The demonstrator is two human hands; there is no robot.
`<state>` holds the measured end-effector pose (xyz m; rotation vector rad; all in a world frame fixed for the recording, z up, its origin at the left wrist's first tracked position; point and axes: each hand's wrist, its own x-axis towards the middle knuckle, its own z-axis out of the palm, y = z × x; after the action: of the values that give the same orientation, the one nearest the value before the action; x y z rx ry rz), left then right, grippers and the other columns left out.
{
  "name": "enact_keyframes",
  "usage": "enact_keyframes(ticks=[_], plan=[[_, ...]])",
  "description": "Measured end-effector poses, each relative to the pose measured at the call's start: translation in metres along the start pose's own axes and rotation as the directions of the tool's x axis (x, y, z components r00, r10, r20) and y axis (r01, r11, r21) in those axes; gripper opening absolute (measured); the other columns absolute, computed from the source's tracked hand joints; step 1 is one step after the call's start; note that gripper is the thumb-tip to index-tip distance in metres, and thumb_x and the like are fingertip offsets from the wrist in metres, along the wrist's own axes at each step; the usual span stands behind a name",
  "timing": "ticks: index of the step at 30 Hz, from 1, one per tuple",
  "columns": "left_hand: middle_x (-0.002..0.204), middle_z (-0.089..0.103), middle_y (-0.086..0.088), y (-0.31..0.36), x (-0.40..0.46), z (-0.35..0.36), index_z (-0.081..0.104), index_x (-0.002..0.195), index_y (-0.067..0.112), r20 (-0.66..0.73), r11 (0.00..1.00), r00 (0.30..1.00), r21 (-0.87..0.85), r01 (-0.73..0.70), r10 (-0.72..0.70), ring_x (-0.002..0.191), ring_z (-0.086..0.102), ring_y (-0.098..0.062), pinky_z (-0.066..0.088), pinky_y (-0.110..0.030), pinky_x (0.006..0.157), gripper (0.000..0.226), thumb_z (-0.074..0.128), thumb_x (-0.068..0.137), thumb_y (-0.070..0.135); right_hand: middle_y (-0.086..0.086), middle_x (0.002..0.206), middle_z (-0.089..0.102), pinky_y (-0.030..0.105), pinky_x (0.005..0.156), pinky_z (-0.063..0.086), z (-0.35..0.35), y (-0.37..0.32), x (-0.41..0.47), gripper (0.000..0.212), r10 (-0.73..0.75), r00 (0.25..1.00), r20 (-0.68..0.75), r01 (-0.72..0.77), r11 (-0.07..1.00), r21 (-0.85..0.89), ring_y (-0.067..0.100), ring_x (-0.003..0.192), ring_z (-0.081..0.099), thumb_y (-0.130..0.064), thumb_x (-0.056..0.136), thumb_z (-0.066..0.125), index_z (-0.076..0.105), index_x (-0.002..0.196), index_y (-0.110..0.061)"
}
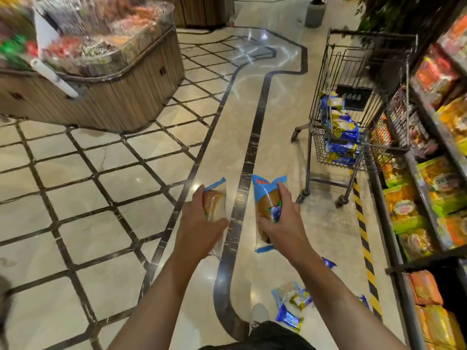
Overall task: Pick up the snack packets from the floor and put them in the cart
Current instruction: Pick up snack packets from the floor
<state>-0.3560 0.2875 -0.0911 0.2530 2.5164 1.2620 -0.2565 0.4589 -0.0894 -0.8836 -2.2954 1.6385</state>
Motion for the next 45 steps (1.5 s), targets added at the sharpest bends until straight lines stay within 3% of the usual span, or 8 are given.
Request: enact_keyframes(ticks=[9, 13, 16, 19, 26, 31, 36, 45], plan=[[0.124, 0.041, 0.008, 0.035, 0.084, 0.019, 0.022, 0.151, 0.036, -0.020, 0.999, 0.999, -0.026, -0.032, 0.031, 0.093, 0.047, 0.004, 0.036, -0.011, 0.066, 0.093, 0.077, 0.076, 0.026, 0.000, 0.117, 0.037, 0.029, 0.069, 0.056, -0.008, -0.015, 0.099, 0.091, -0.004, 1.000, 0.016, 0.005, 0.998, -0.070, 0.009, 0.088, 0.054, -0.015, 0.082, 0.071, 0.019, 0.149, -0.048], [0.127, 0.043, 0.006, 0.034, 0.131, 0.026, 0.020, 0.149, 0.044, 0.035, 0.999, 0.999, -0.049, -0.006, 0.008, 0.097, 0.049, 0.002, 0.046, -0.016, 0.070, 0.094, 0.077, 0.076, 0.029, 0.001, 0.117, 0.037, 0.034, 0.073, 0.059, -0.002, -0.020, 0.144, 0.091, 0.018, 1.000, 0.014, -0.017, 0.999, -0.049, 0.009, 0.087, 0.056, -0.015, 0.081, 0.070, 0.019, 0.148, -0.050], [0.126, 0.043, 0.006, 0.034, 0.174, 0.026, 0.015, 0.149, 0.050, 0.063, 0.998, 0.998, -0.058, 0.017, -0.013, 0.098, 0.049, -0.002, 0.050, -0.024, 0.078, 0.097, 0.078, 0.077, 0.032, 0.000, 0.114, 0.038, 0.010, 0.062, 0.048, 0.009, -0.025, 0.181, 0.088, 0.032, 0.999, 0.002, -0.032, 0.999, -0.042, 0.003, 0.083, 0.054, -0.015, 0.082, 0.068, 0.020, 0.148, -0.050], [0.129, 0.042, 0.008, 0.035, 0.223, 0.023, 0.014, 0.149, 0.050, 0.097, 0.998, 0.995, -0.067, -0.005, 0.012, 0.102, 0.050, -0.004, 0.051, -0.026, 0.080, 0.101, 0.079, 0.075, 0.031, 0.004, 0.114, 0.039, 0.004, 0.057, 0.040, 0.025, -0.034, 0.220, 0.087, 0.074, 0.997, -0.023, -0.076, 0.995, -0.068, 0.004, 0.076, 0.052, -0.014, 0.082, 0.069, 0.023, 0.149, -0.044], [0.133, 0.038, 0.008, 0.045, 0.356, -0.002, 0.015, 0.155, 0.037, 0.185, 1.000, 0.983, -0.028, -0.012, 0.017, 0.110, 0.043, -0.009, 0.045, -0.031, 0.088, 0.097, 0.077, 0.079, 0.030, 0.001, 0.116, 0.041, 0.022, 0.065, 0.050, 0.066, -0.062, 0.320, 0.090, 0.154, 0.985, -0.079, -0.159, 0.985, -0.069, 0.007, 0.086, 0.055, -0.020, 0.081, 0.070, 0.019, 0.150, -0.047], [0.132, 0.039, 0.003, 0.062, 0.435, -0.024, 0.014, 0.156, 0.034, 0.221, 0.998, 0.974, 0.013, -0.054, 0.050, 0.108, 0.044, -0.011, 0.039, -0.028, 0.082, 0.098, 0.076, 0.080, 0.031, 0.001, 0.118, 0.040, 0.018, 0.060, 0.049, 0.083, -0.087, 0.383, 0.094, 0.163, 0.975, -0.151, -0.174, 0.983, -0.064, 0.005, 0.086, 0.055, -0.017, 0.081, 0.069, 0.015, 0.152, -0.045], [0.139, 0.041, -0.003, 0.077, 0.490, -0.029, 0.016, 0.155, 0.032, 0.201, 0.998, 0.979, 0.035, -0.049, 0.041, 0.116, 0.049, -0.019, 0.047, -0.034, 0.090, 0.100, 0.078, 0.076, 0.032, -0.001, 0.116, 0.038, 0.037, 0.072, 0.059, 0.087, -0.101, 0.430, 0.093, 0.155, 0.965, -0.210, -0.176, 0.981, -0.087, 0.009, 0.087, 0.055, -0.019, 0.082, 0.069, 0.013, 0.151, -0.048], [0.136, 0.042, -0.001, 0.115, 0.575, 0.013, 0.016, 0.154, 0.030, 0.222, 0.991, 0.975, 0.121, -0.050, 0.023, 0.115, 0.049, -0.018, 0.048, -0.034, 0.091, 0.100, 0.077, 0.075, 0.035, 0.001, 0.111, 0.039, 0.028, 0.067, 0.049, 0.064, -0.089, 0.536, 0.094, 0.200, 0.964, -0.173, -0.214, 0.975, -0.066, 0.010, 0.085, 0.053, -0.017, 0.082, 0.069, 0.013, 0.153, -0.045]])
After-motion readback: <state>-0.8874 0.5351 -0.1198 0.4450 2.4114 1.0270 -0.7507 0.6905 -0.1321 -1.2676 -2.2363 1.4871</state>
